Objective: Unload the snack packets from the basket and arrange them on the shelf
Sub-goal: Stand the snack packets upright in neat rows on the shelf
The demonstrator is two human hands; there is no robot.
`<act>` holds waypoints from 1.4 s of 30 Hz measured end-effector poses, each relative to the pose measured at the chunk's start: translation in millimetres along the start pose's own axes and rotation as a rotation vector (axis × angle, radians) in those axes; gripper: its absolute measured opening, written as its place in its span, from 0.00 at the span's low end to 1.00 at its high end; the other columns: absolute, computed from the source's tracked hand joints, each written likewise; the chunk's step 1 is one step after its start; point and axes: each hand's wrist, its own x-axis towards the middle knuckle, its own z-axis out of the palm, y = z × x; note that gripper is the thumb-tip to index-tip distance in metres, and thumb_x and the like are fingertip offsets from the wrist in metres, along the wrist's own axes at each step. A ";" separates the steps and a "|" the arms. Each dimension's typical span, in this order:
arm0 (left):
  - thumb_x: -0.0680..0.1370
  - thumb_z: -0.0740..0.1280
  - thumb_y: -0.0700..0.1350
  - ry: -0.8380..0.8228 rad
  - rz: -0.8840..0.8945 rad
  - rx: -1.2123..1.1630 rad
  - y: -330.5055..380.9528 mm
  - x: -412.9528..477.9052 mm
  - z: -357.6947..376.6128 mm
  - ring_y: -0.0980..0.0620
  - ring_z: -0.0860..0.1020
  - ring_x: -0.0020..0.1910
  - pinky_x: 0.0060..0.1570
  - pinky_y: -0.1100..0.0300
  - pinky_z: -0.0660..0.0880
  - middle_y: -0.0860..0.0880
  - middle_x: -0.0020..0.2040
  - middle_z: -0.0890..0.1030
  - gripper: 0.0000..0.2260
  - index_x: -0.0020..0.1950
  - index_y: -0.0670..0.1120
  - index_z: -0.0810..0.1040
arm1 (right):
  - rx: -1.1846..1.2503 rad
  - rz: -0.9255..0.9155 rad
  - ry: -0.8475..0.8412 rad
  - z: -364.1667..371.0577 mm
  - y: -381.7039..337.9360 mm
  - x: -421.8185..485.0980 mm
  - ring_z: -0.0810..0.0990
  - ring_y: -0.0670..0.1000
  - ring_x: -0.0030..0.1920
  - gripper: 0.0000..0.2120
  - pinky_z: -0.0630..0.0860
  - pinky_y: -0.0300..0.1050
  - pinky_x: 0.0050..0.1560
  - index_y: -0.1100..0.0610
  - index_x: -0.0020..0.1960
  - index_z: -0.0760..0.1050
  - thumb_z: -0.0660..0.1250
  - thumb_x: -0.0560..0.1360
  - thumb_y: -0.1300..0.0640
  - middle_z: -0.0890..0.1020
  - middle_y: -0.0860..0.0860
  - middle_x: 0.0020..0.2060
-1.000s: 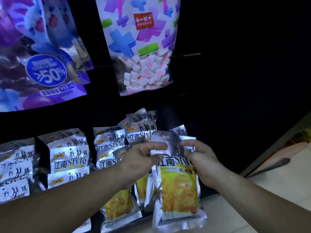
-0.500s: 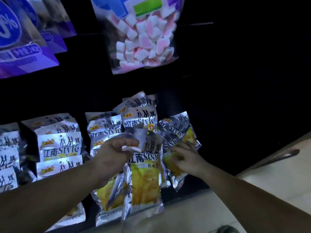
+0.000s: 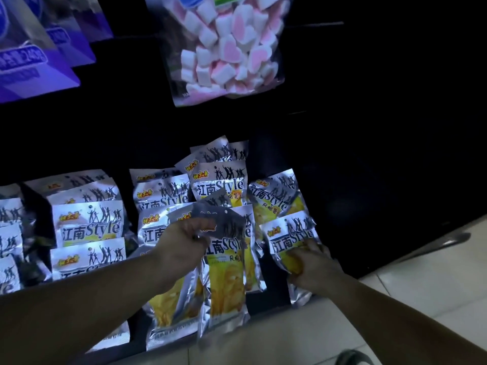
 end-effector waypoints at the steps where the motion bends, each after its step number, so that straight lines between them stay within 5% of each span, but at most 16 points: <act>1: 0.81 0.66 0.36 0.000 0.005 -0.022 1.2 -1.7 1.1 0.51 0.77 0.32 0.25 0.70 0.73 0.49 0.44 0.85 0.15 0.63 0.53 0.83 | 0.072 -0.010 0.032 0.1 4.5 -0.7 0.58 0.58 0.76 0.30 0.66 0.56 0.72 0.35 0.68 0.71 0.71 0.67 0.36 0.53 0.44 0.77; 5: 0.81 0.68 0.37 -0.042 0.059 -0.056 -0.8 -5.4 7.9 0.46 0.70 0.35 0.26 0.63 0.69 0.57 0.28 0.81 0.14 0.57 0.55 0.84 | 0.312 -0.041 0.133 0.4 16.0 -2.1 0.66 0.56 0.74 0.24 0.66 0.46 0.74 0.38 0.66 0.77 0.74 0.71 0.39 0.53 0.48 0.79; 7: 0.81 0.68 0.37 -0.067 0.079 -0.063 -0.2 -8.0 10.0 0.49 0.70 0.36 0.30 0.66 0.69 0.59 0.35 0.84 0.13 0.56 0.55 0.84 | 0.338 0.006 0.081 3.8 17.2 -3.4 0.70 0.56 0.73 0.30 0.68 0.46 0.73 0.35 0.70 0.72 0.74 0.70 0.37 0.53 0.49 0.78; 8: 0.81 0.69 0.37 -0.075 0.084 -0.073 0.0 -8.8 10.9 0.44 0.80 0.37 0.30 0.68 0.70 0.58 0.41 0.84 0.13 0.56 0.55 0.84 | 0.322 0.044 0.050 7.1 18.2 -2.7 0.71 0.58 0.72 0.34 0.69 0.48 0.72 0.33 0.72 0.68 0.74 0.68 0.36 0.54 0.50 0.78; 9: 0.81 0.69 0.37 -0.082 0.088 -0.087 0.9 -10.0 11.7 0.53 0.63 0.53 0.31 0.69 0.71 0.55 0.43 0.84 0.13 0.56 0.55 0.85 | 0.288 0.079 0.032 9.2 18.3 -2.1 0.73 0.58 0.69 0.38 0.71 0.50 0.71 0.31 0.73 0.65 0.73 0.65 0.33 0.58 0.52 0.77; 10: 0.81 0.69 0.38 -0.084 0.085 -0.097 1.8 -10.1 12.5 0.52 0.64 0.38 0.34 0.67 0.71 0.52 0.41 0.84 0.13 0.56 0.56 0.85 | 0.265 0.102 0.033 11.1 18.5 -0.6 0.76 0.58 0.66 0.40 0.74 0.51 0.68 0.29 0.72 0.62 0.71 0.62 0.31 0.65 0.52 0.74; 13: 0.81 0.69 0.40 -0.079 0.061 -0.087 5.8 -7.5 12.6 0.48 0.73 0.41 0.37 0.60 0.74 0.52 0.37 0.86 0.12 0.56 0.58 0.84 | 0.322 0.106 0.082 16.8 25.5 9.1 0.79 0.54 0.60 0.41 0.78 0.50 0.62 0.24 0.69 0.59 0.66 0.57 0.31 0.78 0.47 0.64; 15: 0.82 0.67 0.40 -0.078 0.056 -0.089 9.8 -7.4 13.3 0.49 0.73 0.37 0.35 0.61 0.72 0.55 0.32 0.82 0.13 0.57 0.57 0.84 | 0.409 0.100 0.107 16.2 27.7 6.2 0.82 0.51 0.56 0.34 0.80 0.51 0.59 0.22 0.64 0.60 0.68 0.61 0.37 0.81 0.45 0.60; 18: 0.83 0.64 0.38 -0.083 0.035 -0.084 15.1 -12.2 15.0 0.53 0.72 0.28 0.25 0.68 0.72 0.54 0.40 0.83 0.15 0.59 0.56 0.83 | 0.615 0.087 0.213 4.8 16.8 -16.9 0.83 0.47 0.51 0.30 0.80 0.47 0.56 0.26 0.67 0.68 0.73 0.71 0.48 0.82 0.43 0.56; 21: 0.83 0.63 0.38 -0.090 0.017 -0.061 17.3 -14.9 13.4 0.50 0.74 0.35 0.26 0.68 0.73 0.56 0.46 0.84 0.15 0.62 0.56 0.82 | 0.714 -0.054 0.375 -5.3 -1.8 -37.6 0.80 0.41 0.56 0.30 0.74 0.37 0.58 0.38 0.74 0.70 0.74 0.75 0.52 0.79 0.45 0.61; 23: 0.83 0.65 0.41 -0.104 0.035 -0.082 24.3 -19.7 12.7 0.53 0.76 0.34 0.29 0.69 0.73 0.56 0.46 0.84 0.14 0.66 0.54 0.81 | 0.732 -0.229 0.396 -9.4 -17.6 -54.9 0.76 0.39 0.63 0.32 0.72 0.37 0.64 0.38 0.75 0.68 0.75 0.74 0.49 0.76 0.44 0.65; 27: 0.74 0.76 0.54 -0.209 0.089 -0.206 39.5 -30.3 12.1 0.57 0.82 0.51 0.44 0.67 0.74 0.53 0.56 0.83 0.21 0.66 0.52 0.80 | 0.812 -0.442 0.288 -9.2 -54.1 -82.5 0.69 0.36 0.70 0.33 0.66 0.34 0.70 0.33 0.74 0.66 0.74 0.73 0.48 0.69 0.44 0.70; 30: 0.74 0.78 0.45 -0.096 0.185 -0.176 37.3 -27.0 15.5 0.52 0.84 0.49 0.51 0.58 0.80 0.52 0.52 0.87 0.16 0.61 0.52 0.84 | 0.742 -0.472 0.259 -9.8 -72.4 -88.1 0.65 0.38 0.74 0.32 0.64 0.36 0.73 0.27 0.73 0.64 0.71 0.72 0.40 0.66 0.45 0.72; 33: 0.78 0.73 0.38 -0.068 0.223 -0.190 34.1 -23.6 14.6 0.46 0.80 0.36 0.41 0.51 0.77 0.46 0.40 0.87 0.14 0.53 0.57 0.86 | 0.671 -0.488 0.277 -18.3 -74.3 -86.9 0.66 0.39 0.73 0.30 0.67 0.38 0.72 0.29 0.71 0.69 0.71 0.70 0.35 0.67 0.42 0.71; 39: 0.73 0.79 0.39 -0.055 0.162 -0.232 40.4 -29.5 26.2 0.59 0.77 0.24 0.27 0.66 0.73 0.53 0.32 0.84 0.10 0.51 0.49 0.87 | 0.748 -0.603 0.290 -32.8 -78.6 -83.7 0.71 0.43 0.72 0.24 0.69 0.39 0.69 0.41 0.70 0.73 0.73 0.77 0.54 0.71 0.35 0.68; 42: 0.72 0.80 0.41 0.012 0.138 -0.292 39.2 -25.8 31.7 0.49 0.85 0.42 0.44 0.54 0.83 0.47 0.44 0.87 0.08 0.49 0.49 0.87 | 0.825 -0.641 0.247 -34.4 -91.5 -83.9 0.69 0.39 0.73 0.24 0.65 0.35 0.73 0.40 0.71 0.70 0.69 0.80 0.58 0.72 0.33 0.69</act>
